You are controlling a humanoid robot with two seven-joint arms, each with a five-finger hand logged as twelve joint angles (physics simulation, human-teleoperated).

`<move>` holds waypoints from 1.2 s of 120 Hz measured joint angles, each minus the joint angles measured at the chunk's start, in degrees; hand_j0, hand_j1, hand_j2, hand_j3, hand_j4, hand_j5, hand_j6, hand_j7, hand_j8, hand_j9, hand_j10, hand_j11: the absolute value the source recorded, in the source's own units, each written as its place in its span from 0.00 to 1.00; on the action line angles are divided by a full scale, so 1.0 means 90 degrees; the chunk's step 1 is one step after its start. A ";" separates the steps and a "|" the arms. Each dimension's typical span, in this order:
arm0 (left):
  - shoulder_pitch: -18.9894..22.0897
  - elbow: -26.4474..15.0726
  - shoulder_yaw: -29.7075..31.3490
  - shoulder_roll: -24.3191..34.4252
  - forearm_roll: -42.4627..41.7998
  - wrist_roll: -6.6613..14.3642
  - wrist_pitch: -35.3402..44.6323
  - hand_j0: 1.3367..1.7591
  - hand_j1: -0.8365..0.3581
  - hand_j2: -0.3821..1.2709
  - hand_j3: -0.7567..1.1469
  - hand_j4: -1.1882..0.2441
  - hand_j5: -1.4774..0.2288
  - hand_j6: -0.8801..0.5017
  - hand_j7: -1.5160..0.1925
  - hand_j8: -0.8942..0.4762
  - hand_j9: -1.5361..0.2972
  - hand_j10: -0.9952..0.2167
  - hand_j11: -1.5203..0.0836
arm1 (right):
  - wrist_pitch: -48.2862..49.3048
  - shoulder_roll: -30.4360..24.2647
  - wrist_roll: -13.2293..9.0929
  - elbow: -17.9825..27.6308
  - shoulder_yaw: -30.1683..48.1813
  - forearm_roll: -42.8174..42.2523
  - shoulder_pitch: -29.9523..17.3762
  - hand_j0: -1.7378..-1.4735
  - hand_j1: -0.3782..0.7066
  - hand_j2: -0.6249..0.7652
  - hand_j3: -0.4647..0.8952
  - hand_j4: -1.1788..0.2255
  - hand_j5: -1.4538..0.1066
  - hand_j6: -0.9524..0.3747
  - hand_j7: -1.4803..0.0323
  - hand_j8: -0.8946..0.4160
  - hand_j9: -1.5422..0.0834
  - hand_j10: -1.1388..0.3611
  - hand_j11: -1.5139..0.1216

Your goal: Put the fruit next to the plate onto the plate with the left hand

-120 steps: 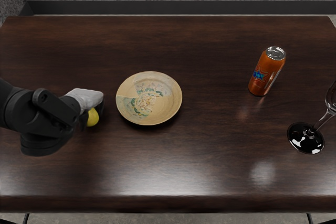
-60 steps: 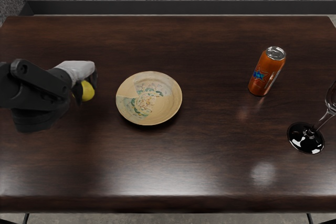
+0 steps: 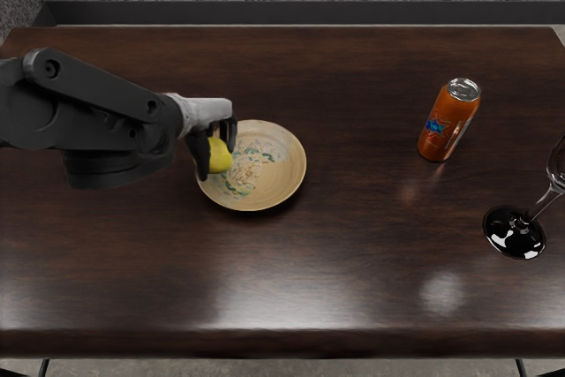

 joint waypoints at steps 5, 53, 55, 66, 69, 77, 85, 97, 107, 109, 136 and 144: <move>0.0096 0.0060 -0.0116 -0.0091 0.0005 0.0001 -0.0020 0.75 0.40 0.56 0.40 0.39 0.13 0.46 0.19 0.41 0.21 0.11 0.22 | 0.0000 0.0000 0.0000 -0.0001 0.0000 0.0000 0.0000 0.30 0.07 0.44 0.34 0.81 0.90 0.69 0.95 0.66 0.92 0.74 0.90; 0.0253 0.0464 -0.0463 -0.0258 0.0014 0.0002 0.0102 0.76 0.54 0.44 0.40 0.48 0.43 0.41 0.46 0.40 0.45 0.37 0.50 | 0.0000 0.0000 0.0000 -0.0001 0.0000 0.0000 -0.0001 0.30 0.07 0.44 0.34 0.81 0.90 0.69 0.95 0.66 0.92 0.74 0.90; 0.0253 0.0472 -0.0463 -0.0254 0.0013 0.0002 0.0105 0.76 0.56 0.42 0.40 0.50 0.44 0.41 0.48 0.40 0.46 0.39 0.52 | 0.0000 0.0000 0.0000 -0.0001 0.0000 0.0000 -0.0001 0.30 0.07 0.44 0.34 0.81 0.90 0.69 0.95 0.66 0.92 0.74 0.90; 0.0261 0.0500 -0.0464 -0.0074 0.0006 0.0003 0.0093 0.76 0.62 0.37 0.40 0.55 0.53 0.43 0.56 0.43 0.53 0.47 0.60 | 0.0000 0.0000 0.0000 -0.0001 0.0000 0.0000 -0.0001 0.30 0.07 0.44 0.34 0.81 0.90 0.69 0.95 0.66 0.92 0.74 0.90; 0.0262 0.0504 -0.0469 0.0174 0.0006 0.0003 0.0071 0.76 0.63 0.35 0.40 0.56 0.54 0.43 0.57 0.43 0.55 0.49 0.61 | 0.0000 0.0000 0.0000 0.0000 0.0000 0.0000 -0.0001 0.30 0.07 0.44 0.34 0.81 0.90 0.69 0.95 0.66 0.92 0.74 0.90; 0.0363 0.0507 -0.0587 0.1092 -0.0008 0.0001 -0.0209 0.76 0.66 0.33 0.40 0.59 0.58 0.44 0.61 0.44 0.58 0.52 0.65 | 0.0000 0.0000 -0.0001 -0.0001 0.0000 0.0000 -0.0001 0.30 0.07 0.44 0.34 0.81 0.90 0.69 0.95 0.66 0.92 0.74 0.90; 0.0425 0.0491 -0.0778 0.1971 -0.0245 -0.0011 -0.0847 0.76 0.68 0.31 0.40 0.61 0.61 0.44 0.63 0.45 0.60 0.55 0.68 | 0.0000 0.0000 0.0000 0.0000 0.0000 0.0000 0.0000 0.30 0.07 0.44 0.34 0.81 0.90 0.69 0.95 0.66 0.92 0.74 0.90; 0.0607 0.0480 -0.1174 0.3136 -0.0925 -0.0135 -0.2082 0.76 0.71 0.29 0.40 0.62 0.63 0.45 0.66 0.46 0.62 0.57 0.70 | 0.0000 0.0000 0.0000 -0.0001 0.0000 0.0000 0.0000 0.30 0.07 0.44 0.34 0.81 0.90 0.69 0.95 0.66 0.92 0.74 0.90; 0.1855 0.0527 -0.1871 0.3774 -0.1350 -0.0193 -0.2965 0.76 0.72 0.28 0.40 0.63 0.65 0.45 0.67 0.46 0.64 0.59 0.72 | 0.0000 0.0000 0.0000 0.0000 0.0000 0.0000 0.0000 0.30 0.07 0.44 0.34 0.81 0.90 0.69 0.95 0.66 0.92 0.74 0.90; 0.2089 0.0581 -0.2061 0.3826 -0.1401 -0.0200 -0.3164 0.76 0.72 0.28 0.40 0.64 0.65 0.45 0.67 0.46 0.64 0.59 0.72 | 0.0000 0.0000 0.0000 0.0000 0.0000 0.0000 0.0000 0.30 0.07 0.44 0.34 0.81 0.90 0.69 0.95 0.66 0.92 0.74 0.90; 0.3492 0.1439 -0.3965 0.5021 -0.1963 -0.0236 -0.5527 0.76 0.73 0.27 0.40 0.65 0.67 0.45 0.69 0.47 0.65 0.60 0.74 | 0.0000 0.0000 0.0000 -0.0001 0.0000 0.0000 0.0000 0.30 0.07 0.44 0.34 0.81 0.90 0.69 0.95 0.66 0.92 0.74 0.90; 0.3618 0.1710 -0.4117 0.5213 -0.2205 -0.0235 -0.5799 0.76 0.73 0.27 0.40 0.65 0.67 0.45 0.69 0.47 0.65 0.61 0.74 | 0.0000 0.0000 0.0000 0.0000 0.0000 0.0000 0.0000 0.30 0.07 0.44 0.34 0.81 0.90 0.69 0.95 0.66 0.92 0.74 0.90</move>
